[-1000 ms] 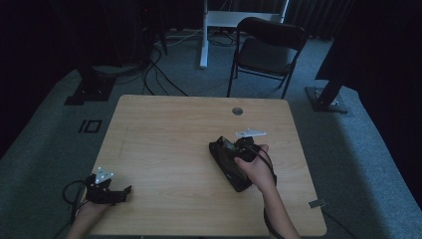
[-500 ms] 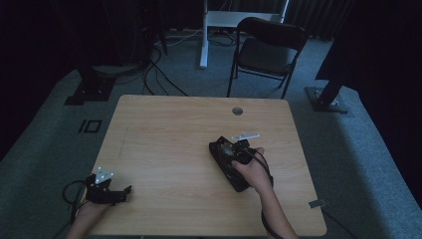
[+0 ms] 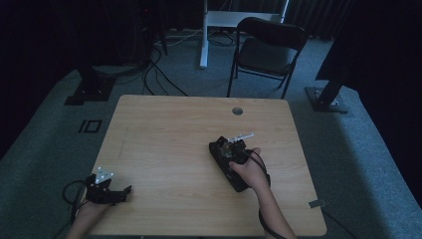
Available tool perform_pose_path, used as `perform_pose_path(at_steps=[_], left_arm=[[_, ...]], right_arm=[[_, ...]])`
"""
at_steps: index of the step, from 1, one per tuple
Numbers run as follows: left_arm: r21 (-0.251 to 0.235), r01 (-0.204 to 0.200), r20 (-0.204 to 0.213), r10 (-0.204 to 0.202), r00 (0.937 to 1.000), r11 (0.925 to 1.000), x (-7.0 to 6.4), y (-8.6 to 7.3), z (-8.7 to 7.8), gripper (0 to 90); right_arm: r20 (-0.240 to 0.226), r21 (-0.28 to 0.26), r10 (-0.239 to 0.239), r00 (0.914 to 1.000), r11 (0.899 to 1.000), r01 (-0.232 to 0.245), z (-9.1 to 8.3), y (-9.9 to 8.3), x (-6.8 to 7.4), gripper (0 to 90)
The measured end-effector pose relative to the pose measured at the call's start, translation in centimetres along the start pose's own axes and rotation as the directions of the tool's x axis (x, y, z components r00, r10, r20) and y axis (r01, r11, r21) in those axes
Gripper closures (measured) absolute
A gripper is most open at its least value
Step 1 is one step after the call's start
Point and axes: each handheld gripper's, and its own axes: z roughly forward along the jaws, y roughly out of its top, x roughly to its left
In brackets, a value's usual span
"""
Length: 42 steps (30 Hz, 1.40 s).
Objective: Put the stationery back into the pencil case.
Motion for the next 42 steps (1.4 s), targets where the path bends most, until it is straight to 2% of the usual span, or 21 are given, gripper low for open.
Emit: perform_pose_path(at_steps=[9,15,28,34,42], left_arm=[[0.0,0.0,0.0,0.0,1.0,1.0,0.0,0.0,0.0,0.1],[0.0,0.0,0.0,0.0,1.0,1.0,0.0,0.0,0.0,0.2],[0.0,0.0,0.0,0.0,1.0,1.0,0.0,0.0,0.0,0.2],[0.0,0.0,0.0,0.0,1.0,1.0,0.0,0.0,0.0,0.2],[0.0,0.0,0.0,0.0,1.0,1.0,0.0,0.0,0.0,0.1]], right_arm=[[0.026,0.04,-0.002,0.9997,0.999,0.001,0.5,0.2,0.1,50.0],[0.025,0.06,0.01,0.9996,0.998,-0.011,0.9,0.3,0.0,50.0],[0.028,0.105,0.0,0.9996,0.994,-0.003,1.4,0.5,0.2,49.9],[0.023,0.09,0.017,0.9996,0.996,-0.019,1.4,0.5,0.1,48.7],[0.014,0.058,0.012,0.9998,0.998,-0.013,0.8,0.5,0.2,46.3]])
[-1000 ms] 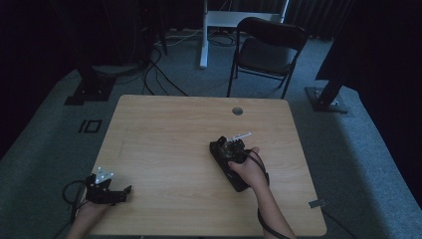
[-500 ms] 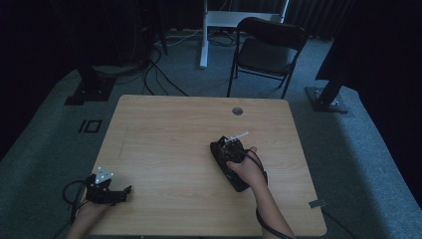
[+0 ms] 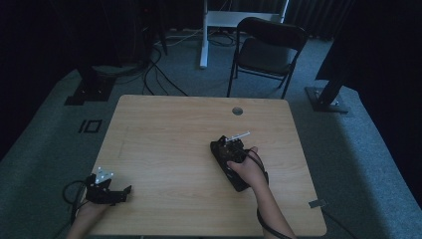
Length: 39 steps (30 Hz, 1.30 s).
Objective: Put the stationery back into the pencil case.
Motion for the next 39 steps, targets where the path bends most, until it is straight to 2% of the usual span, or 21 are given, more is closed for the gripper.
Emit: perform_pose_path(at_steps=[4,10,18,22,27,37,39], left_arm=[[0.0,0.0,0.0,0.0,1.0,1.0,0.0,0.0,0.0,0.1],[0.0,0.0,0.0,0.0,1.0,1.0,0.0,0.0,0.0,0.1],[0.0,0.0,0.0,0.0,1.0,1.0,0.0,0.0,0.0,0.1],[0.0,0.0,0.0,0.0,1.0,1.0,0.0,0.0,0.0,0.2],[0.0,0.0,0.0,0.0,1.0,1.0,0.0,0.0,0.0,0.2],[0.0,0.0,0.0,0.0,1.0,1.0,0.0,0.0,0.0,0.1],[0.0,0.0,0.0,0.0,1.0,1.0,0.0,0.0,0.0,0.1]], right_arm=[[-0.007,-0.034,0.017,0.9998,0.999,-0.017,-0.6,0.1,-0.2,46.3],[-0.014,-0.073,0.007,0.9999,0.997,-0.008,-1.8,0.1,-0.3,45.7],[-0.042,-0.132,0.002,0.9991,0.991,-0.008,-3.1,0.2,-0.4,39.4],[-0.037,-0.166,-0.017,0.9992,0.986,0.011,-3.8,0.0,-0.6,37.5],[-0.046,-0.199,-0.017,0.9988,0.98,0.008,-4.3,-0.2,-0.7,36.2],[-0.039,-0.269,0.023,0.999,0.963,-0.032,-5.8,-0.8,-1.9,30.7],[-0.031,-0.287,0.035,0.9989,0.957,-0.043,-6.2,-1.1,-2.6,29.5]])
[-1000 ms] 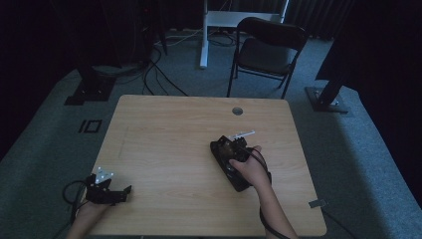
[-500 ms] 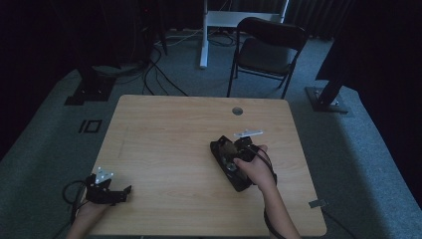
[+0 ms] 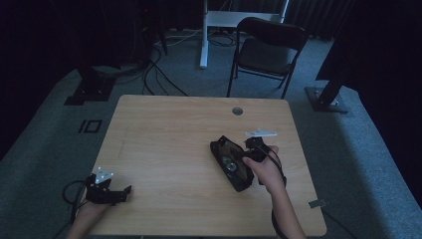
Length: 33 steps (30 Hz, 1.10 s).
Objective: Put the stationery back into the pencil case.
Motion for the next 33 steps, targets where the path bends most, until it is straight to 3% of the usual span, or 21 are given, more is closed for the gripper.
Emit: perform_pose_path(at_steps=[24,33], left_arm=[[0.0,0.0,0.0,0.0,1.0,1.0,0.0,0.0,0.0,0.1],[0.0,0.0,0.0,0.0,1.0,1.0,0.0,0.0,0.0,0.1]], right_arm=[[0.09,-0.1,0.081,0.9926,0.992,-0.072,-0.8,-3.3,-4.6,27.5],[0.121,-0.085,0.12,0.9854,0.99,-0.11,-0.9,-5.5,-6.8,25.8]])
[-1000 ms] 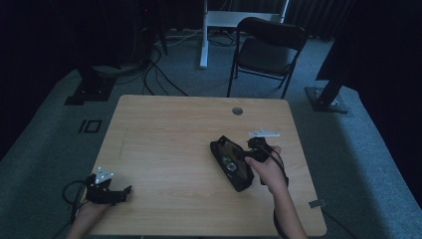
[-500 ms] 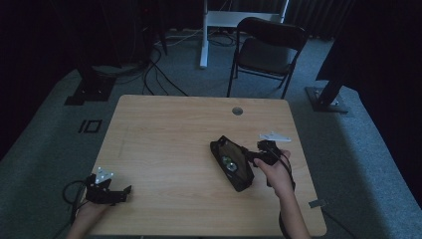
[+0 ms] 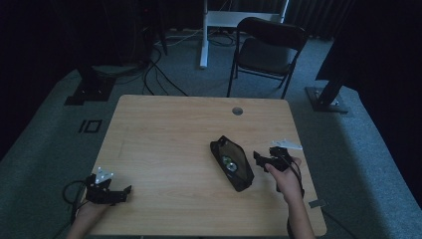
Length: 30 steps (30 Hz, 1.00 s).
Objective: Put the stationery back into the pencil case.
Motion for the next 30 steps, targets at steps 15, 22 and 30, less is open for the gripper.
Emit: perform_pose_path(at_steps=[15,22,30], left_arm=[[-0.001,0.0,0.0,0.0,1.0,1.0,0.0,0.0,0.0,0.2],[0.0,0.001,-0.003,-0.001,1.0,1.0,0.0,0.0,0.0,0.2],[0.001,0.001,-0.003,-0.001,1.0,1.0,0.0,0.0,0.0,0.1]], right_arm=[[0.046,0.026,0.043,0.998,0.999,-0.044,0.2,-2.8,-2.2,23.7],[0.078,0.043,0.05,0.9957,0.998,-0.054,0.5,-3.9,-2.6,23.0],[0.102,0.06,0.066,0.9926,0.996,-0.072,0.5,-5.4,-3.1,20.8]])
